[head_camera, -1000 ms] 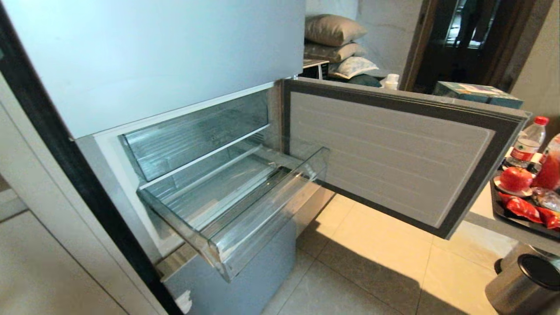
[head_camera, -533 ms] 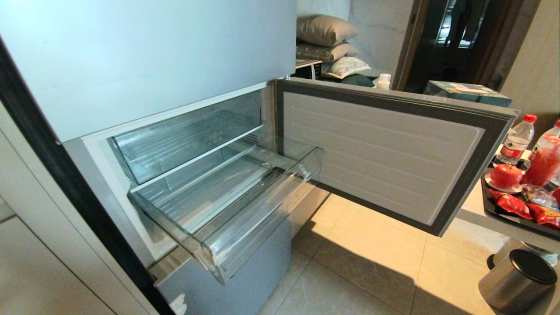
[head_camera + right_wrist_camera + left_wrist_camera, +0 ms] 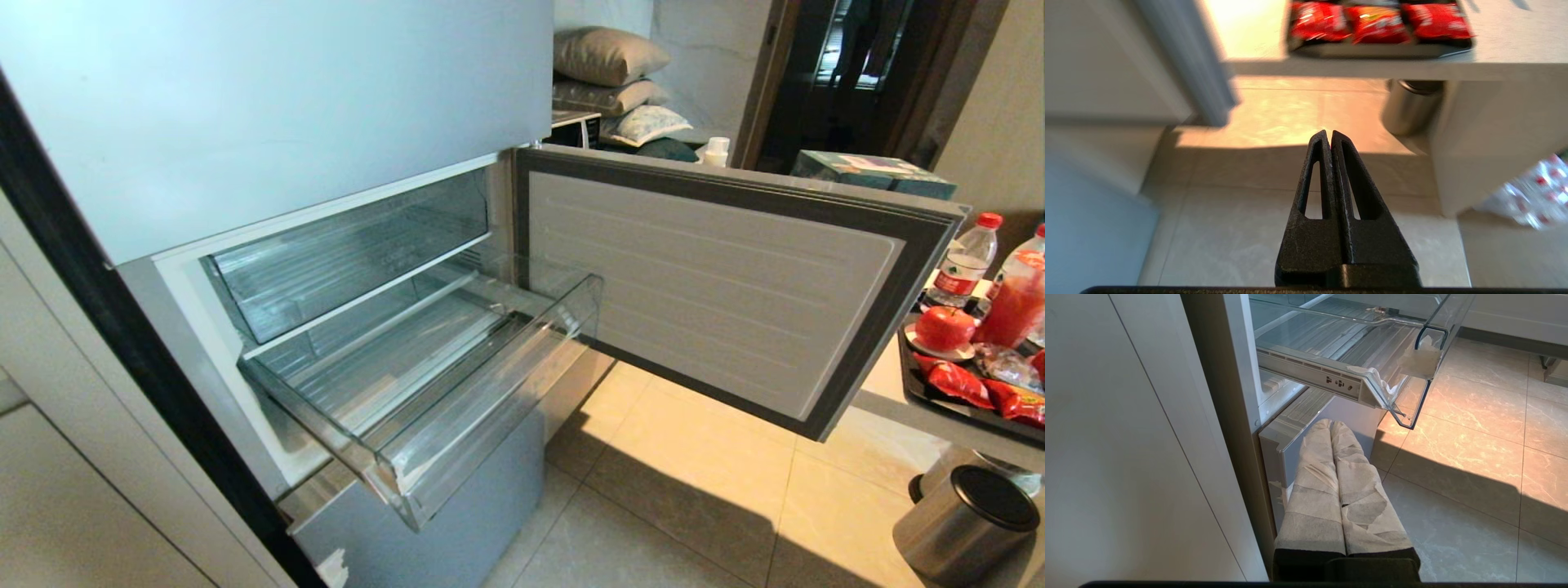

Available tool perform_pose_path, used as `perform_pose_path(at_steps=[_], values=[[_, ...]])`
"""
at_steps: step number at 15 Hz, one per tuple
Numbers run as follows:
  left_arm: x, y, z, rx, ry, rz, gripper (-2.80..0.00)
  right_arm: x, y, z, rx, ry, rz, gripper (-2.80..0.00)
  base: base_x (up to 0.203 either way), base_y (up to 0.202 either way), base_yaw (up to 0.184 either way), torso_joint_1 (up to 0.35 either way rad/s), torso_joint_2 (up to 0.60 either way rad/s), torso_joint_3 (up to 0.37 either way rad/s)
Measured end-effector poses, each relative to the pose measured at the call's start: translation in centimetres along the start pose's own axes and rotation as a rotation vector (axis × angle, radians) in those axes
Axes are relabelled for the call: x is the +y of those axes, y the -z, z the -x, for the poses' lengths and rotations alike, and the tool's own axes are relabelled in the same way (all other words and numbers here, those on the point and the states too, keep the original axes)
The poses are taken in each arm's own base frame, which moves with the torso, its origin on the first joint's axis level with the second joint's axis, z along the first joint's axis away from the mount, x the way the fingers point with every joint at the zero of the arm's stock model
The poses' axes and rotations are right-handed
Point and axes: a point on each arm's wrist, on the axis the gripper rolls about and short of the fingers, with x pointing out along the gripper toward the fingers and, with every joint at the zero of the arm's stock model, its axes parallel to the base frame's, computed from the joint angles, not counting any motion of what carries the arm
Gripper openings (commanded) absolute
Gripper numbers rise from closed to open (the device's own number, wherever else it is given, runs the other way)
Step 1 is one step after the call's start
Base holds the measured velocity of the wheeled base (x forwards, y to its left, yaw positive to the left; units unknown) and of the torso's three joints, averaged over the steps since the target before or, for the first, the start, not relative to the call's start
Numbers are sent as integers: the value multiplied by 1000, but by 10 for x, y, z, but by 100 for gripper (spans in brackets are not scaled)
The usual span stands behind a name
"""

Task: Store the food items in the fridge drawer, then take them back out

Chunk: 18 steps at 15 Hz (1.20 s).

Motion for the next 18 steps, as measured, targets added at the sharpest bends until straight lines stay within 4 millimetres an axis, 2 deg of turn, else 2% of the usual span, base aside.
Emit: perform_pose_path(at_steps=[3,5,8,15,18], values=[[0,0,0,0,0,0,-280,-12,-17,-46,6,76,-23,-280,0,0,0,0,0,0],[0,0,0,0,0,0,-280,-15,-20,-55,3,80,-19,-280,0,0,0,0,0,0],[0,0,0,0,0,0,-280,-16,-19,-56,11,85,-17,-280,0,0,0,0,0,0],[0,0,0,0,0,-1,-280,-17,-22,-42,-36,82,13,-280,0,0,0,0,0,0],[0,0,0,0,0,-1,-280,-17,-22,-40,-44,83,18,-280,143,0,-1,-2,-4,4]])
